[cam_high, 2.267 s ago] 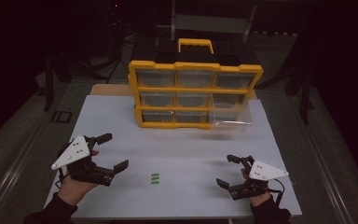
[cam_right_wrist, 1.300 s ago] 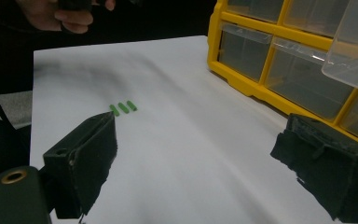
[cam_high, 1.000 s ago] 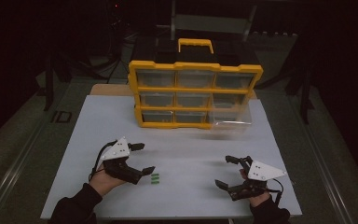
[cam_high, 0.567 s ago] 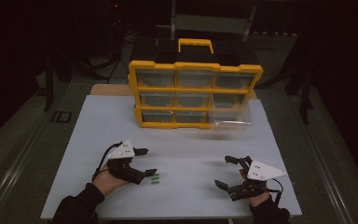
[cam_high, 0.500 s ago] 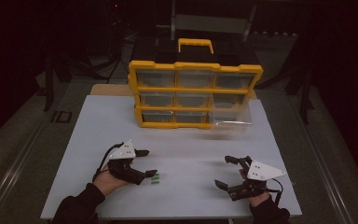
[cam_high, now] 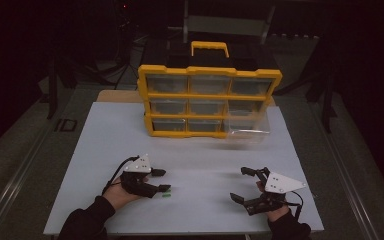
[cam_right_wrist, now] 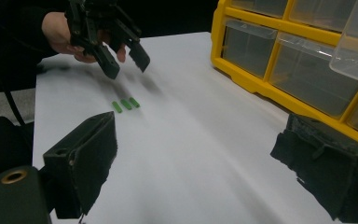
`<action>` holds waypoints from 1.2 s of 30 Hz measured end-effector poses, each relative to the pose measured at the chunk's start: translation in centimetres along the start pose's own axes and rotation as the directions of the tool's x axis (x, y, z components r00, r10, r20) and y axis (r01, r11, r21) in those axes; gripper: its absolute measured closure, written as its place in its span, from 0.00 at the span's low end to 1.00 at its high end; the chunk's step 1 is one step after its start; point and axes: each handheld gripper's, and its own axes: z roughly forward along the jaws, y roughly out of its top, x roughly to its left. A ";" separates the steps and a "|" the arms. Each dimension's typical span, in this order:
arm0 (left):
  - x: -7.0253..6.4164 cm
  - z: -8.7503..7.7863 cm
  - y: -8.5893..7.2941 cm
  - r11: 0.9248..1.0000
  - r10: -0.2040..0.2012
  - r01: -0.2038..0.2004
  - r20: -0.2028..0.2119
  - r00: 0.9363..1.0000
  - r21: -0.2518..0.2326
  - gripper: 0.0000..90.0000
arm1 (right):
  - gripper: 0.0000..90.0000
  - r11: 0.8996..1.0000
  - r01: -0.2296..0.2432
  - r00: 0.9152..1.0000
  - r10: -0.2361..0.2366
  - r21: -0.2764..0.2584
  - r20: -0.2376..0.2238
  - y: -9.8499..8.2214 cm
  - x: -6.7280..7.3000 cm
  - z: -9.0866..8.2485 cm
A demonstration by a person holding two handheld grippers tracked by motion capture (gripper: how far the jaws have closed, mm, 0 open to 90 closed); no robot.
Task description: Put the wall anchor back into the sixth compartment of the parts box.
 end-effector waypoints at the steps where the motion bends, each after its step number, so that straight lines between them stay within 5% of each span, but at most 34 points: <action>1: 0.0 0.1 -0.1 1.000 0.001 -0.001 -0.001 1.000 0.005 0.50 | 0.12 1.000 0.000 1.000 0.000 0.000 0.000 0.0 0.0 0.0; 17: 0.6 1.6 -1.0 0.997 -0.015 0.016 -0.022 1.000 0.082 0.77 | 0.12 1.000 -0.006 1.000 0.006 0.005 -0.002 -0.1 0.0 0.0; 36: 1.0 2.6 -1.1 0.991 -0.021 0.023 -0.015 1.000 0.134 0.87 | 0.12 1.000 -0.007 1.000 0.007 0.006 -0.002 -0.1 -0.1 0.0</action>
